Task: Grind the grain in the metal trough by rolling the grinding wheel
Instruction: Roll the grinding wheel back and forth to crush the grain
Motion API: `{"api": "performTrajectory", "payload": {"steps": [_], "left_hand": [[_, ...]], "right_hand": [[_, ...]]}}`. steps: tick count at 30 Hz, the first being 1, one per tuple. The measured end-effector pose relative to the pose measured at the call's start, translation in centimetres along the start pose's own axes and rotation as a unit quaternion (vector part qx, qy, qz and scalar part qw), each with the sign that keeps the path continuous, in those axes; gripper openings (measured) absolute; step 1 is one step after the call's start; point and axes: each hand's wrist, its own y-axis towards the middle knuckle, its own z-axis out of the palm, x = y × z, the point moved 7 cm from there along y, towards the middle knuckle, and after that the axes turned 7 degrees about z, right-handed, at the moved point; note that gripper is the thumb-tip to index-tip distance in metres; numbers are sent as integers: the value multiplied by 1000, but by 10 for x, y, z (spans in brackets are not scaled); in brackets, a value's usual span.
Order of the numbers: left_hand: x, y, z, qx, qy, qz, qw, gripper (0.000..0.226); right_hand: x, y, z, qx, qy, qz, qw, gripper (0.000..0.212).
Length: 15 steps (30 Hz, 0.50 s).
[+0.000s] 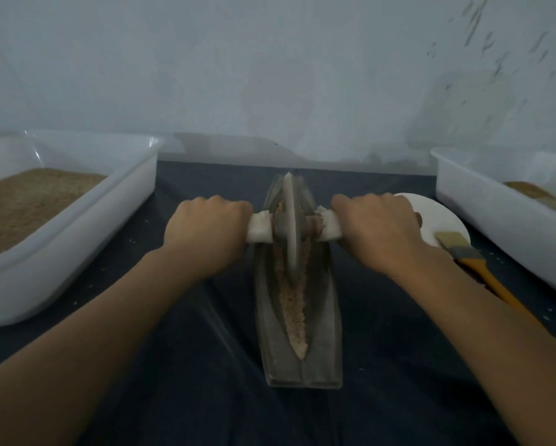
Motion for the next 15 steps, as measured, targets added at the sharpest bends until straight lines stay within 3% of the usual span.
{"api": "performTrajectory", "payload": {"steps": [5,10,13,15], "left_hand": [[3,18,10,17,-11,-5,1000,21],[-9,-15,-19,56,-22,29,998,28],[-16,-43,-45,4,10,67,998,35],[-15,-48,-50,-6,17,71,997,36]], "right_hand": [[-2,13,9,4,16,19,1000,31],[-2,-31,-18,15,31,-12,999,33],[-1,-62,-45,-52,64,-45,996,50],[-3,-69,-49,-52,79,-47,994,49]]}}
